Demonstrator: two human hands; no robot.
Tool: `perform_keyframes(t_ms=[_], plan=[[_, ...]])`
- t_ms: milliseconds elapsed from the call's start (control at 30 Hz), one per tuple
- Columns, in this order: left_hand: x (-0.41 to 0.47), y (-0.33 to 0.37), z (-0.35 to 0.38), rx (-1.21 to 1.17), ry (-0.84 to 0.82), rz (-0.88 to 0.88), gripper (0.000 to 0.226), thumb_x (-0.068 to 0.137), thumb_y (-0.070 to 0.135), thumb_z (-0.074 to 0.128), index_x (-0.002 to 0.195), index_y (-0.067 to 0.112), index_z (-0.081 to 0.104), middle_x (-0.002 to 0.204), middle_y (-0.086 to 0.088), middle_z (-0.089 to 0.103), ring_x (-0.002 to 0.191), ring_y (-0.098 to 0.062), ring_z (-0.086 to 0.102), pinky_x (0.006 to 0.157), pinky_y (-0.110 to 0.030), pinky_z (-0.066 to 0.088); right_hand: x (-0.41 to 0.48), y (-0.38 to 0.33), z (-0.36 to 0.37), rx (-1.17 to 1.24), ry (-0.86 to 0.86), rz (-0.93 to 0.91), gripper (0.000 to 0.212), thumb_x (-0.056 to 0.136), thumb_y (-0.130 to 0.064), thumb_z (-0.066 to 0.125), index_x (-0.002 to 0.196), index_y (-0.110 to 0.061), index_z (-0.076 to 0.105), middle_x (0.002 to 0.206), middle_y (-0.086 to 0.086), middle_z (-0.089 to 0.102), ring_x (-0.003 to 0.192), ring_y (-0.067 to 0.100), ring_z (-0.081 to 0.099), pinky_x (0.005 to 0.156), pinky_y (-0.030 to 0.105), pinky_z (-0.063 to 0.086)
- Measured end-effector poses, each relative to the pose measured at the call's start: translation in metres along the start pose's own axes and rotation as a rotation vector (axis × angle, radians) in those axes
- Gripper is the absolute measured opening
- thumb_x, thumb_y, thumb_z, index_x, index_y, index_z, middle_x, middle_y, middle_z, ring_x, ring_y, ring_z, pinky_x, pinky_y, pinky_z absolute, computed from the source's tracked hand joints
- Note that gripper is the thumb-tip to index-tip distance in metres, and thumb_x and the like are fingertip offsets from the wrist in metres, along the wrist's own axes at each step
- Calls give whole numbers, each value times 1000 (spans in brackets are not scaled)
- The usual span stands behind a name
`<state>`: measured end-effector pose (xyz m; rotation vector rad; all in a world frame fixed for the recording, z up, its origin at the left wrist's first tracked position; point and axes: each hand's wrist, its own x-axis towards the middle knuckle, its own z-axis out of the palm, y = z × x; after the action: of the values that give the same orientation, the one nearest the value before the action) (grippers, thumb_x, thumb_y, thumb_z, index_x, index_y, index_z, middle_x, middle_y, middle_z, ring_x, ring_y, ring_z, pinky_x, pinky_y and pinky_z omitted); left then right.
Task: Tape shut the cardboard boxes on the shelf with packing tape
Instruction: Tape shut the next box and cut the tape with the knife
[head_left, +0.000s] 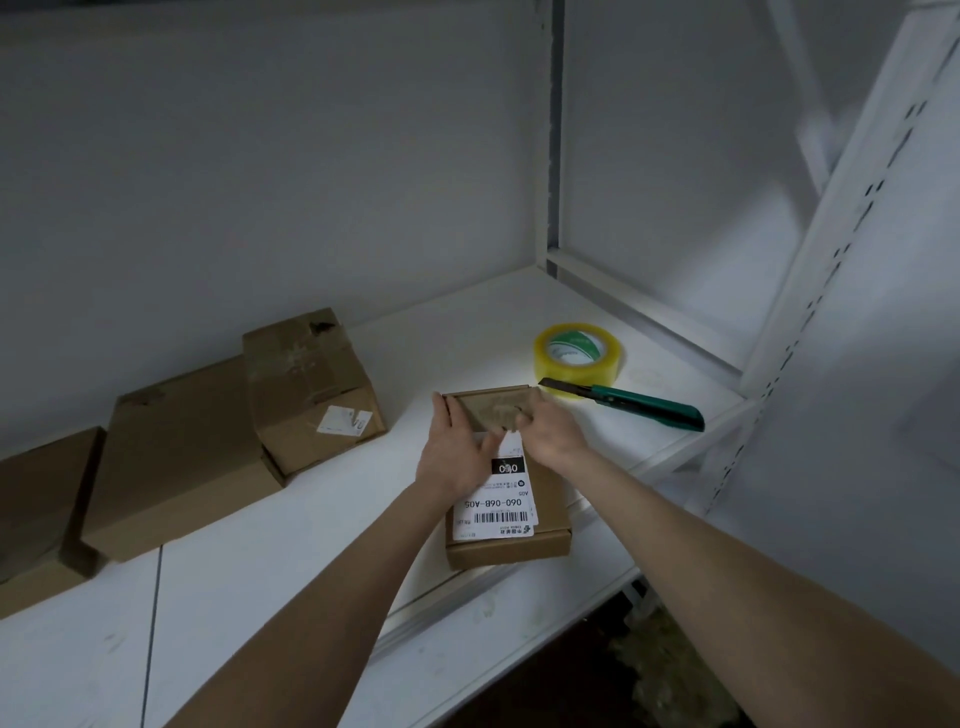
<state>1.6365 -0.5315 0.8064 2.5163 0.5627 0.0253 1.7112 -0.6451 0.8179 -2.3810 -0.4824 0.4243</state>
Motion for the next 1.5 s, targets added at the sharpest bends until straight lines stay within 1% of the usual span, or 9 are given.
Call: perform_keyframes(t_ms=[67,200,433,933,1167,1267,1333,1400,1500], plan=[[2,-1,-2,87,10,28,77,99,48,35,151,2,2,158,-19,-11,147,-30,-1,119,-37,12,1,1,-4,-94,-36,-31,52,105,-26,33,153,-9,18,150,14,40,135,30,41,103,36,37],[3,4,-7,435,87,215,62,103,40,22,153,8,3,160,-11,-8,147,-25,-9,119,-37,-3,-3,-2,-12,-444,-85,-239,59,107,-33,23,156,-13,-2,163,0,-8,150,19,-8,122,35,5],[10,0,-6,526,-90,275,56,104,32,18,153,10,1,160,-9,-4,148,-20,-3,120,-34,-1,-1,8,-1,-577,-202,-320,60,106,-36,17,155,-10,-2,163,4,-12,149,16,-15,122,41,4],[7,3,-9,526,-116,261,56,104,33,16,153,13,0,160,-9,-6,148,-21,-5,120,-35,-1,-6,0,-8,-549,-237,-316,58,107,-33,19,155,-9,-3,162,5,-13,148,17,-16,120,32,-6],[6,2,-5,519,-101,242,57,103,33,17,153,12,0,160,-10,-6,148,-21,-4,120,-36,-2,-1,0,-6,-555,-263,-286,60,105,-33,21,155,-11,-4,162,3,-14,148,17,-18,123,41,2],[5,10,-14,512,-151,233,60,103,36,21,152,9,0,160,-12,-6,148,-22,-6,121,-36,0,1,-4,-11,-532,-265,-293,59,105,-31,24,156,-11,-1,163,4,-11,149,18,-15,122,37,-2],[1,20,-26,472,-229,264,61,102,39,26,153,10,9,160,-14,0,148,-24,-5,120,-38,2,2,-3,-14,-483,-248,-305,57,105,-25,28,156,-10,7,164,5,-4,150,19,-8,121,33,0],[-7,29,-37,368,-367,312,69,94,52,36,152,17,20,160,-11,9,148,-26,-4,119,-44,6,3,-2,-13,-405,-171,-314,53,102,-16,33,154,-12,21,162,5,12,149,21,10,121,35,14],[-21,37,-46,380,-592,305,105,75,69,59,153,27,4,161,-5,-4,147,-23,-14,118,-52,-2,5,-6,-19,-312,-15,-266,49,99,-10,38,147,-18,37,152,4,34,136,25,38,109,40,37]])
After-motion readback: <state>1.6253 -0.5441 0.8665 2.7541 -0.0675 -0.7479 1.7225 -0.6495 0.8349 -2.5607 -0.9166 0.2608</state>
